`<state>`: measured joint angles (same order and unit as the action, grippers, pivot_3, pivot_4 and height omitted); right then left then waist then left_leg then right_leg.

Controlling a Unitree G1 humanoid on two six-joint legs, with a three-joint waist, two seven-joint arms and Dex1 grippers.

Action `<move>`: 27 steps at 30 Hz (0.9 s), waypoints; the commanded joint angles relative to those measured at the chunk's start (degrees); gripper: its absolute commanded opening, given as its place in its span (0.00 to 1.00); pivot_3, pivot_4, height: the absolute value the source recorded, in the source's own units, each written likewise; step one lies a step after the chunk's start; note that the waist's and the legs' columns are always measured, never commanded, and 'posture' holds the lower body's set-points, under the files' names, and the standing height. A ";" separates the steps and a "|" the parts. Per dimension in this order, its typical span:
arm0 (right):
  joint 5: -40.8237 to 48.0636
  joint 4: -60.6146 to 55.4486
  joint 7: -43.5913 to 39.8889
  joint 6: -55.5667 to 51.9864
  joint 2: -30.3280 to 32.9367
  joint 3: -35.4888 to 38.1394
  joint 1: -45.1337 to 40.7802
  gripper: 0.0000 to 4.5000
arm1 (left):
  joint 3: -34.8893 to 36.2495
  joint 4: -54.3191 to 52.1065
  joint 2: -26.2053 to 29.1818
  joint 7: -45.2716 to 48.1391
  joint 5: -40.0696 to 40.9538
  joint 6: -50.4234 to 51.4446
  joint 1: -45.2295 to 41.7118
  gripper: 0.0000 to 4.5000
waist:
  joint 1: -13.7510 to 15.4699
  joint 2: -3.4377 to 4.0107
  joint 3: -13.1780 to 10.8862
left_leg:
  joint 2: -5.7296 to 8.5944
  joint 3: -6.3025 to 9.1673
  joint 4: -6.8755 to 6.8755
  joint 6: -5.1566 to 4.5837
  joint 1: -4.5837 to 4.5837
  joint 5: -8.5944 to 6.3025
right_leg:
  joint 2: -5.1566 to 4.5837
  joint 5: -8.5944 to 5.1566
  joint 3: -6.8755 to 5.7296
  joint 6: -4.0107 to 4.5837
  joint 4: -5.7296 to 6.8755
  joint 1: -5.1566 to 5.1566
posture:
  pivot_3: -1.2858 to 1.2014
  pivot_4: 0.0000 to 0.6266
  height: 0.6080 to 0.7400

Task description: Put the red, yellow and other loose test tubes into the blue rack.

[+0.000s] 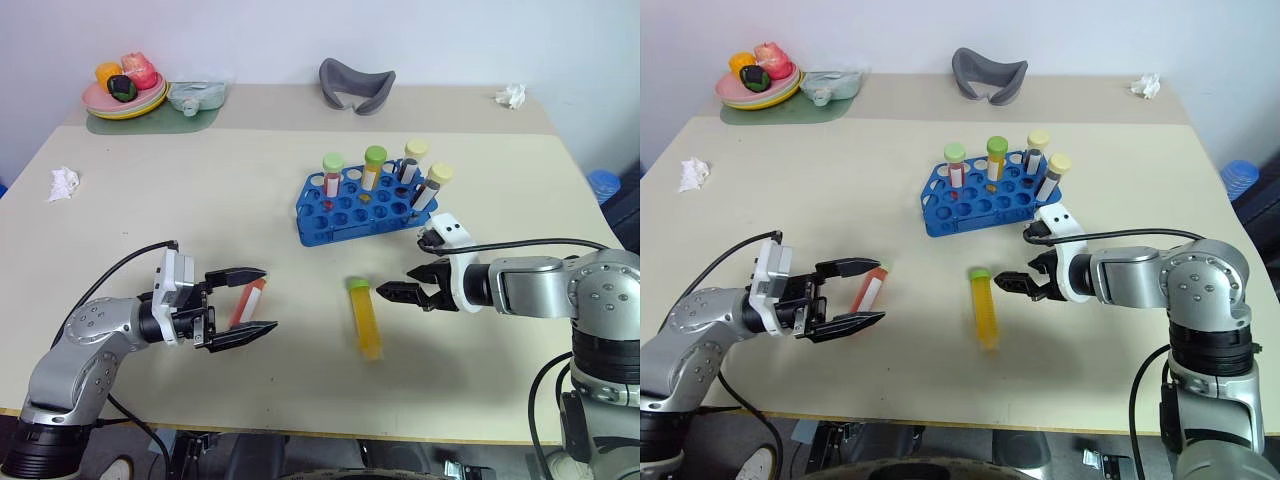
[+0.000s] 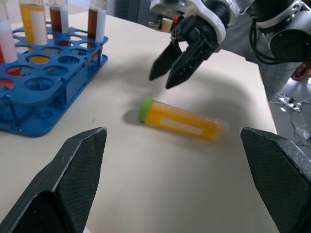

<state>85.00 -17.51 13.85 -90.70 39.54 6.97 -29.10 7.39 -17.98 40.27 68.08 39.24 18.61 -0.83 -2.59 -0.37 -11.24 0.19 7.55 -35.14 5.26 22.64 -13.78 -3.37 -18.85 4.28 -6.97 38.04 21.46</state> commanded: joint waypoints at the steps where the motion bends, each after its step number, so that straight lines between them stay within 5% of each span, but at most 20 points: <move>1: 20.52 0.31 13.23 10.17 6.34 -7.72 -0.29 0.99 | -0.56 0.54 0.59 1.15 -0.30 0.03 -1.08 1.00 | 0.01 0.01 -0.01 | 0.00 -0.01 -0.01 0.00 0.01 0.00 | 0.00 0.00 0.00 0.00 -0.01 0.00 | 0.52 0.24 1.00; 4: 27.77 -1.12 17.29 17.30 9.84 -14.29 -0.56 0.99 | -1.31 1.56 0.61 1.72 -0.92 0.11 -2.03 1.00 | 0.00 -0.05 -0.02 | -0.01 0.01 0.00 -0.01 0.05 -0.01 | 0.00 0.00 -0.02 0.00 -0.03 0.01 | 0.52 0.24 1.00; 27: 28.00 -3.26 24.33 27.43 8.71 -30.03 -7.13 0.99 | -1.18 3.27 0.94 4.18 -3.95 -1.97 -1.16 1.00 | 0.00 -0.05 -0.03 | -0.02 0.07 -0.07 0.02 0.82 0.03 | 0.02 0.01 -0.02 0.00 0.11 0.85 | 0.52 0.24 1.00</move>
<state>111.65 -18.93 36.55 -64.38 48.48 -22.96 -35.05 5.24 -13.53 40.51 72.05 35.45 17.66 -2.45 -2.59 -0.42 -11.26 0.17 7.62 -35.22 5.28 23.46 -13.75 -3.35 -18.83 4.26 -6.97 38.15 22.31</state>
